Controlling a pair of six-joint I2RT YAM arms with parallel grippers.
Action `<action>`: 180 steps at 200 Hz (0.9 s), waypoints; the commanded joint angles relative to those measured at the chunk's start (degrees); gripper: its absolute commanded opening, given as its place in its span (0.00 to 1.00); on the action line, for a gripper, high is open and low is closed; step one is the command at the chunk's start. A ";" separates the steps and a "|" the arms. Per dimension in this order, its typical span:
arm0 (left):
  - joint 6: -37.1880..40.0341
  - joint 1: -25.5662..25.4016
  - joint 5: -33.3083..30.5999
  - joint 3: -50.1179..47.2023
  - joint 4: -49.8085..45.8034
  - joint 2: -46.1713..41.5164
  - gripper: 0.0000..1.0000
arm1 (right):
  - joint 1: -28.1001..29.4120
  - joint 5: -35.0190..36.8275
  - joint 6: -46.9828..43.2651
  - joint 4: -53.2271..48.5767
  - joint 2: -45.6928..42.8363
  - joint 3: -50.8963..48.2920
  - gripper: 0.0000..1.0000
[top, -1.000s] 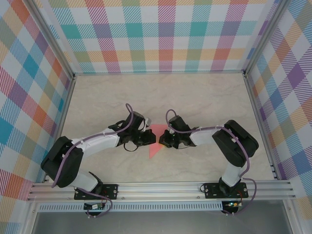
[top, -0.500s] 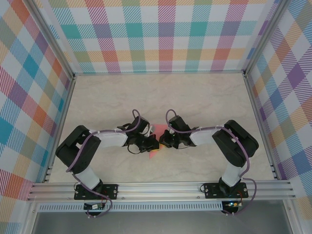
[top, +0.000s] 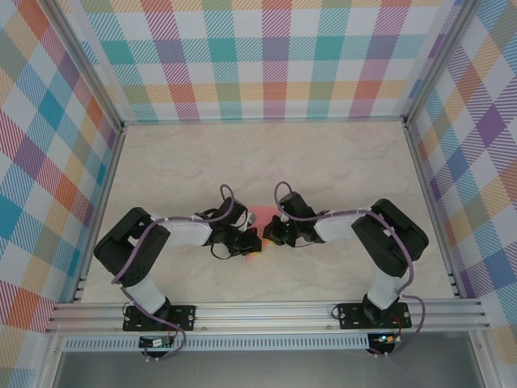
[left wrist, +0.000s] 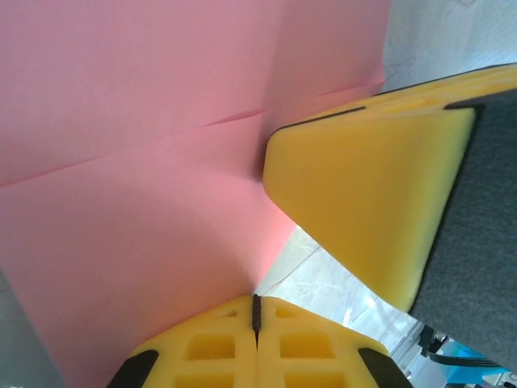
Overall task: Fold a paper plane with a square sheet of paper (pick it up from the middle)
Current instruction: Third fold the triangle at the center of the table.
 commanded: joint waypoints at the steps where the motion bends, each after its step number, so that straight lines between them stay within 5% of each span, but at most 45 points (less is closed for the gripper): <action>1: 1.44 -0.44 -1.90 -3.10 -6.15 -1.24 0.03 | 0.14 3.54 -0.64 -4.94 2.22 -0.53 0.06; 76: 0.80 -0.45 -1.36 -2.08 -2.83 -9.17 0.11 | 0.19 3.80 -1.03 -5.58 2.30 -0.54 0.06; 180: -0.24 -0.38 -6.52 -5.20 -3.95 -2.72 0.11 | 0.19 3.80 -1.27 -6.03 2.37 -0.53 0.06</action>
